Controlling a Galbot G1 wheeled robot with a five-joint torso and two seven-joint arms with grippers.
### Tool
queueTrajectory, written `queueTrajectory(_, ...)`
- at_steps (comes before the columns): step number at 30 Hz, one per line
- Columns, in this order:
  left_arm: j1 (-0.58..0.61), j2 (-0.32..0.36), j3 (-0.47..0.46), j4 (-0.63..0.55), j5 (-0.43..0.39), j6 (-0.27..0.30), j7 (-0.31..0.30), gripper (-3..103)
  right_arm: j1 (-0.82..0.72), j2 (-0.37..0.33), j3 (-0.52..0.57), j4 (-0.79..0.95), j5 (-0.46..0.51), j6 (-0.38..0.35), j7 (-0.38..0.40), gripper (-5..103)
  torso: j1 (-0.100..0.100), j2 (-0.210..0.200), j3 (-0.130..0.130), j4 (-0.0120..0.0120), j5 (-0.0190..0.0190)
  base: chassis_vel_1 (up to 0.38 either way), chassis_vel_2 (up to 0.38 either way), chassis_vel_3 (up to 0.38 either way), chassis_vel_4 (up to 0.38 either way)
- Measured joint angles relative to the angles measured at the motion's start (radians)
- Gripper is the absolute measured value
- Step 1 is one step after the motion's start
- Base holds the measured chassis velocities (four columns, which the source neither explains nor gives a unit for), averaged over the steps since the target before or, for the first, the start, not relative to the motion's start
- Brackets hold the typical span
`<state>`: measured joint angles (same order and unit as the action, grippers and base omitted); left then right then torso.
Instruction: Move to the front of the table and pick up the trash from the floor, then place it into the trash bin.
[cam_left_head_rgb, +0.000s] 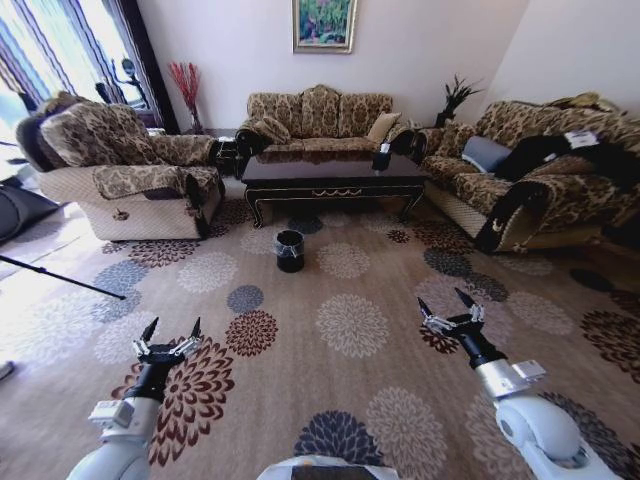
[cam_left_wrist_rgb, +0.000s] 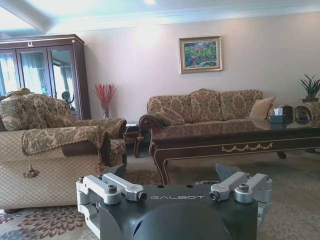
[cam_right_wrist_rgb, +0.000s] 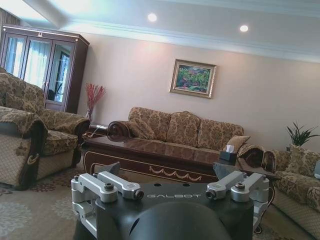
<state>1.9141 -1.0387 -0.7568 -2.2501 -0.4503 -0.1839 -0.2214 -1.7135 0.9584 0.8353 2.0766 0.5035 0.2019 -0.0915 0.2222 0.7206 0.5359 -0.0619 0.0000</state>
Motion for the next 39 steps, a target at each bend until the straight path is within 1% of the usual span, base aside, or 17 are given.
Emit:
queueTrajectory(1,0.0,0.0,0.0,0.0,0.0,0.0,0.0,100,0.0,0.0,0.0,0.0,0.0,0.0,0.0,100,0.003,0.008,0.005,0.0,0.0,0.0,0.0,0.0,0.0)
queueTrajectory(5,0.0,0.0,0.0,0.0,0.0,0.0,0.0,100,0.0,0.0,0.0,0.0,0.0,0.0,0.0,100,0.008,0.02,0.012,0.0,0.0,0.0,0.0,0.0,0.0)
queueTrajectory(7,0.0,0.0,0.0,0.0,0.0,0.0,0.0,100,0.0,0.0,0.0,0.0,0.0,0.0,0.0,100,0.014,0.034,0.02,0.0,0.0,0.0,0.0,0.0,0.0)
queueTrajectory(10,0.0,0.0,0.0,0.0,0.0,0.0,0.0,100,0.0,0.0,0.0,0.0,0.0,0.0,0.0,100,0.018,0.042,0.025,0.0,0.0,0.0,0.0,0.0,0.0)
queueTrajectory(13,0.0,0.0,0.0,0.0,0.0,0.0,0.0,100,0.0,0.0,0.0,0.0,0.0,0.0,0.0,100,0.026,0.061,0.035,0.0,0.0,0.0,0.0,0.0,0.0)
queueTrajectory(15,0.0,0.0,0.0,0.0,0.0,0.0,0.0,100,0.0,0.0,0.0,0.0,0.0,0.0,0.0,100,0.026,0.062,0.036,0.0,0.0,0.0,0.0,0.0,0.0)
queueTrajectory(18,0.0,0.0,0.0,0.0,0.0,0.0,0.0,100,0.0,0.0,0.0,0.0,0.0,0.0,0.0,100,0.035,0.082,0.046,0.0,0.0,0.0,0.0,0.0,0.0)
queueTrajectory(26,0.0,0.0,0.0,0.0,0.0,0.0,0.0,100,0.0,0.0,0.0,0.0,0.0,0.0,0.0,100,0.048,0.112,0.063,0.0,0.0,0.0,0.0,0.0,0.0)
queueTrajectory(28,0.0,0.0,0.0,0.0,0.0,0.0,0.0,100,0.0,0.0,0.0,0.0,0.0,0.0,0.0,100,0.055,0.127,0.072,0.0,0.0,0.0,0.0,0.0,0.0)
queueTrajectory(31,0.0,0.0,0.0,0.0,0.0,0.0,0.0,100,0.0,0.0,0.0,0.0,0.0,0.0,0.0,100,0.058,0.134,0.076,0.0,0.0,0.0,0.0,0.0,0.0)
queueTrajectory(32,0.0,0.0,0.0,0.0,0.0,0.0,0.0,100,0.0,0.0,0.0,0.0,0.0,0.0,0.0,100,0.062,0.145,0.082,0.0,0.0,0.0,0.0,0.0,0.0)
queueTrajectory(34,0.0,0.0,0.0,0.0,0.0,0.0,0.0,100,0.0,0.0,0.0,0.0,0.0,0.0,0.0,100,0.064,0.148,0.084,0.0,0.0,0.0,0.0,0.0,0.0)
queueTrajectory(36,0.0,0.0,0.0,0.0,0.0,0.0,0.0,100,0.0,0.0,0.0,0.0,0.0,0.0,0.0,100,0.07,0.162,0.092,0.0,0.0,0.0,0.0,0.0,0.0)
queueTrajectory(39,0.0,0.0,0.0,0.0,0.0,0.0,0.0,100,0.0,0.0,0.0,0.0,0.0,0.0,0.0,100,0.073,0.17,0.097,0.0,0.0,0.0,0.0,0.0,0.0)
